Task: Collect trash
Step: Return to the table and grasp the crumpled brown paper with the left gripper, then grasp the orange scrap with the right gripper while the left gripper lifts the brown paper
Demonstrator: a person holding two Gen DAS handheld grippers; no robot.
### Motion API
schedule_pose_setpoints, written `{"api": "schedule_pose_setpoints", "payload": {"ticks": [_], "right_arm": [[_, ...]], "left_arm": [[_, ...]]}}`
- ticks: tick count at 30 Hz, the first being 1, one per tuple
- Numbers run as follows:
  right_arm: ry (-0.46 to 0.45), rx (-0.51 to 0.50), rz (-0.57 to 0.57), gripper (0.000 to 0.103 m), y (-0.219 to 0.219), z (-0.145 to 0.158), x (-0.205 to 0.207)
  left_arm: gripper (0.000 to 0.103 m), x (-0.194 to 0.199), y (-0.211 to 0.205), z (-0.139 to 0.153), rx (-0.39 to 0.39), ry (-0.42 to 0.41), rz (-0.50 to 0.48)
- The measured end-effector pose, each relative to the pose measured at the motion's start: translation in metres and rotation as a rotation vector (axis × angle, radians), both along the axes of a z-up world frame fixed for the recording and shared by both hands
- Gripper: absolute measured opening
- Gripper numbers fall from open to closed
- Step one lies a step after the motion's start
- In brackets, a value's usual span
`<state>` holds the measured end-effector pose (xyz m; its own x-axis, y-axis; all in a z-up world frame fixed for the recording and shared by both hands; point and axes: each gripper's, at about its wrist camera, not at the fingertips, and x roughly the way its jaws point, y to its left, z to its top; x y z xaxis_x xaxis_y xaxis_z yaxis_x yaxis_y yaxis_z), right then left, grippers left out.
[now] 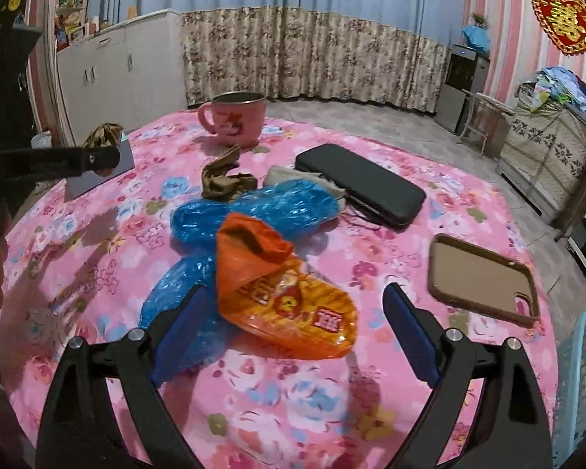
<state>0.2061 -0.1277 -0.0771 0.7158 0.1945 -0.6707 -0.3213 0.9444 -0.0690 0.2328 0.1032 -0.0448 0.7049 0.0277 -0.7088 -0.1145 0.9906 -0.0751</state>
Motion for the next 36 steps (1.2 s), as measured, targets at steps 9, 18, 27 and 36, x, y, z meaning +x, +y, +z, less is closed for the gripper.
{"api": "schedule_pose_setpoints", "payload": {"ticks": [9,18,27,36], "right_arm": [[0.038,0.045,0.08,0.026,0.003,-0.005,0.009],[0.013,0.058,0.07,0.004,-0.007,0.003,0.01],[-0.037,0.095,-0.003,0.004,-0.036,0.018,0.011],[-0.084,0.152,-0.068,0.004,-0.07,0.038,0.007]], "left_arm": [[0.041,0.0,-0.008,0.0,0.006,0.002,-0.032],[0.041,-0.001,-0.023,-0.002,0.044,0.004,-0.075],[0.041,-0.004,-0.031,-0.003,0.064,-0.006,-0.103],[0.041,-0.009,-0.046,0.001,0.089,-0.031,-0.141]]}}
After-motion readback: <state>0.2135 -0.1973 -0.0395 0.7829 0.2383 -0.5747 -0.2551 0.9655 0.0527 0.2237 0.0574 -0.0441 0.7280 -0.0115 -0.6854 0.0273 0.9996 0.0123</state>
